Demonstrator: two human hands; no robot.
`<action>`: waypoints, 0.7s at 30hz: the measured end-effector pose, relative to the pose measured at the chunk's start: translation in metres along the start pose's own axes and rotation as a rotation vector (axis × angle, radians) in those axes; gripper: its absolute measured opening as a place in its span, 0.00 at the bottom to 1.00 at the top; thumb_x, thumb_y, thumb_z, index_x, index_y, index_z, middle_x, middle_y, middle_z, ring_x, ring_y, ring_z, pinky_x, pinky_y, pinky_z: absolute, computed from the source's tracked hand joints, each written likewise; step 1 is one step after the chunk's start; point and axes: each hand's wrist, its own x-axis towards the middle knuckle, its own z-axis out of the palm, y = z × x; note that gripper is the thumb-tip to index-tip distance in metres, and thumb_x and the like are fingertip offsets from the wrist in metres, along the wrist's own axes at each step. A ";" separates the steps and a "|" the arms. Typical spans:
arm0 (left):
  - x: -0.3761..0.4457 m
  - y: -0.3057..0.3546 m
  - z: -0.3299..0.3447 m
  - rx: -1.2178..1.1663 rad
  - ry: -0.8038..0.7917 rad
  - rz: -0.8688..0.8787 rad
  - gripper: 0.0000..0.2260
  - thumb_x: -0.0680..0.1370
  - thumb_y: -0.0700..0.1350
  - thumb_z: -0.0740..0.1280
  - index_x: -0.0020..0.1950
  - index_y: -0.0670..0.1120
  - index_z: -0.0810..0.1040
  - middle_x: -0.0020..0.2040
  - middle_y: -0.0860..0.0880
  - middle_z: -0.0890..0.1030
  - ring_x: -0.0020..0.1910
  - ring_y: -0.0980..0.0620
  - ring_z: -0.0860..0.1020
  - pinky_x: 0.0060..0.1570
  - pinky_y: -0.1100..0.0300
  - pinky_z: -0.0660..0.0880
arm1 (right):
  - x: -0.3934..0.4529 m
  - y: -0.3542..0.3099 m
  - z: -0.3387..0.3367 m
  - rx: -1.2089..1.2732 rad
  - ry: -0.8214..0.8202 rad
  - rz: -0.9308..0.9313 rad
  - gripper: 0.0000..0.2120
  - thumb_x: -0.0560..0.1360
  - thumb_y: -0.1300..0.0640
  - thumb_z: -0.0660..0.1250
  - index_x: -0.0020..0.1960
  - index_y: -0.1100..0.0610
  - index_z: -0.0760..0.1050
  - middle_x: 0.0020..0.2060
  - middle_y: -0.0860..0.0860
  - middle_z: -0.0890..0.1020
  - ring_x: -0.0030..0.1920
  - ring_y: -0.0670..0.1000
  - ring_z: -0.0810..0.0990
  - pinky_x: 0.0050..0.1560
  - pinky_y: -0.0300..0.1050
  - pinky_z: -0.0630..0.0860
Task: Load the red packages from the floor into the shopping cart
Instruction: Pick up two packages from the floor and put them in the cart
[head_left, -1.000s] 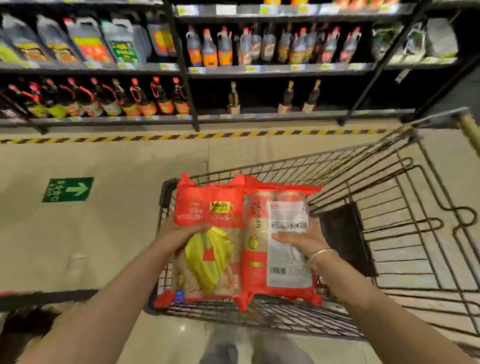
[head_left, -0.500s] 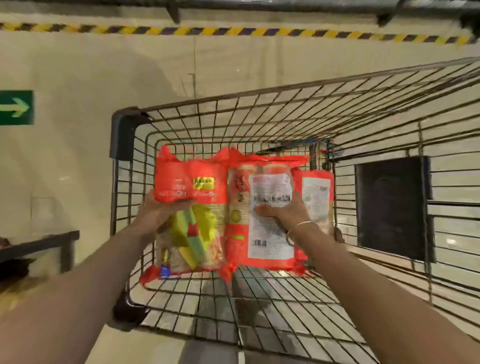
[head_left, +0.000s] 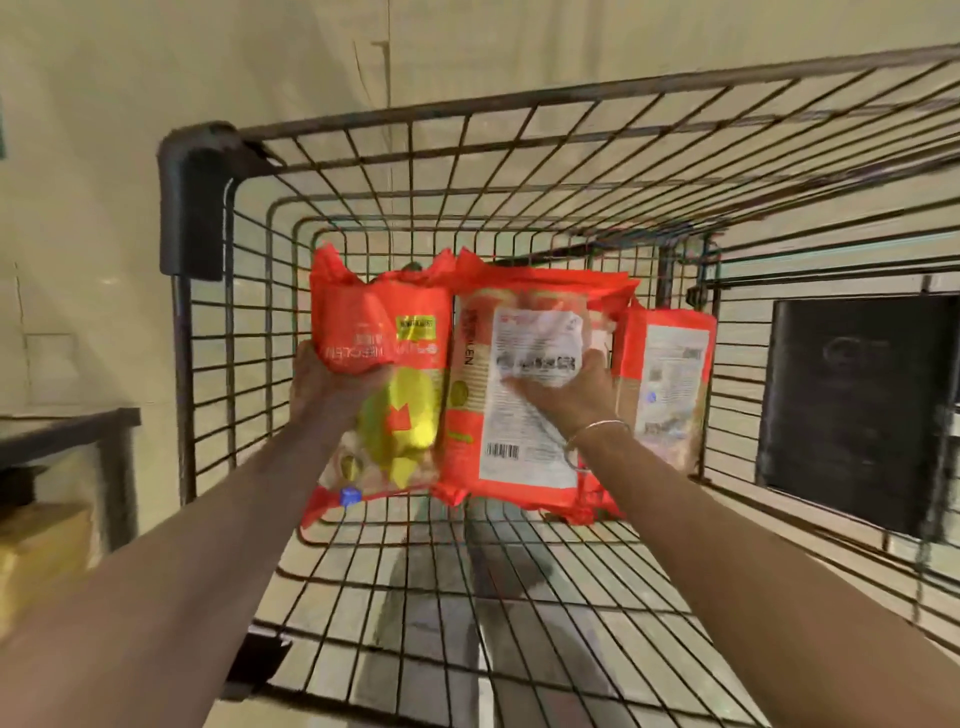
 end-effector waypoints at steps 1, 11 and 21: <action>-0.016 0.016 -0.005 0.018 0.001 -0.009 0.47 0.53 0.60 0.81 0.66 0.46 0.67 0.60 0.42 0.79 0.57 0.41 0.79 0.54 0.45 0.78 | -0.001 0.000 -0.001 -0.005 0.008 -0.007 0.46 0.60 0.44 0.82 0.68 0.59 0.63 0.63 0.56 0.73 0.64 0.58 0.72 0.64 0.55 0.72; -0.085 0.087 -0.037 0.381 0.068 0.413 0.40 0.68 0.59 0.75 0.73 0.44 0.64 0.68 0.42 0.72 0.67 0.41 0.71 0.60 0.45 0.74 | -0.063 -0.038 -0.059 -0.332 0.221 -0.309 0.43 0.69 0.37 0.72 0.76 0.49 0.58 0.74 0.56 0.63 0.73 0.60 0.60 0.70 0.62 0.64; -0.265 0.246 -0.071 0.679 0.180 1.139 0.36 0.73 0.59 0.68 0.77 0.48 0.61 0.77 0.44 0.63 0.75 0.42 0.61 0.72 0.47 0.62 | -0.200 -0.058 -0.215 -0.455 0.854 -0.580 0.33 0.65 0.38 0.74 0.66 0.50 0.74 0.65 0.58 0.75 0.66 0.65 0.70 0.65 0.69 0.65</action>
